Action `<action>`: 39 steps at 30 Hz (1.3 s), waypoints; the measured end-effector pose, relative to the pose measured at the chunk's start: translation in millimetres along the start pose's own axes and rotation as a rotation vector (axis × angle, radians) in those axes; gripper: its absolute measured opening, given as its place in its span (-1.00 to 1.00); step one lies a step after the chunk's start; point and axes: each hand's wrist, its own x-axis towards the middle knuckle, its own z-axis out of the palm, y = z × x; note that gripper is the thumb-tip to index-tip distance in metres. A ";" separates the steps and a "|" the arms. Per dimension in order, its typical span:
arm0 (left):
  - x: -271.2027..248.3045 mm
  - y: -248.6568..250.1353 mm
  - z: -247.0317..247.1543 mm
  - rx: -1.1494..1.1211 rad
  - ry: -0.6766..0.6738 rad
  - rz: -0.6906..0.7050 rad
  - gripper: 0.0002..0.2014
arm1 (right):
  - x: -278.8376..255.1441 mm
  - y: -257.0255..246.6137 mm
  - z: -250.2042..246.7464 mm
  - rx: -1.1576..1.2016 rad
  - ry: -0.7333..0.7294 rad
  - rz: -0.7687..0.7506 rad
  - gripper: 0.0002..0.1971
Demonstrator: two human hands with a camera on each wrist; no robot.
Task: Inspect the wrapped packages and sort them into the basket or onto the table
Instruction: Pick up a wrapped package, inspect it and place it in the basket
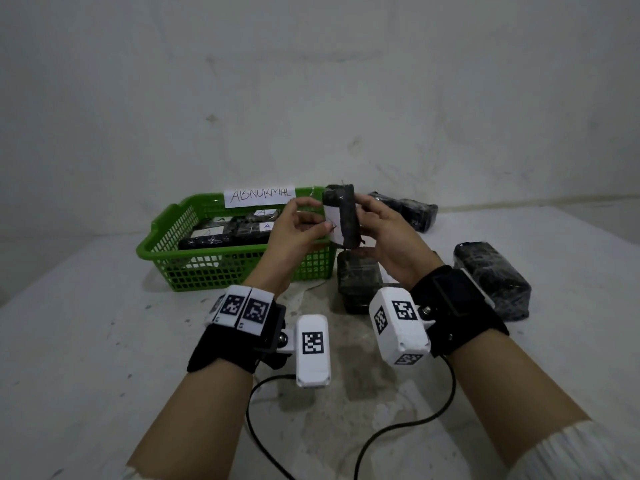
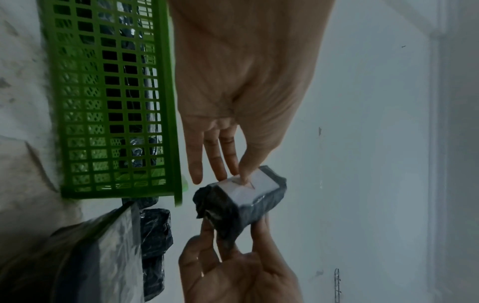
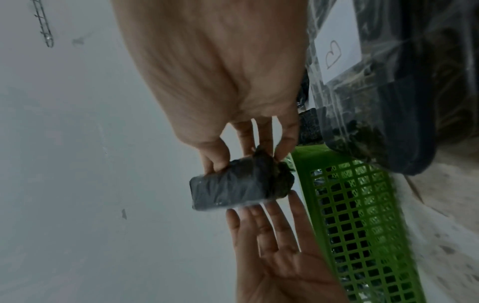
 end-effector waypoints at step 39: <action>-0.9 6.0 -3.1 0.165 0.027 -0.168 -0.73 | -2.2 6.7 13.6 -0.240 -0.044 0.016 -0.65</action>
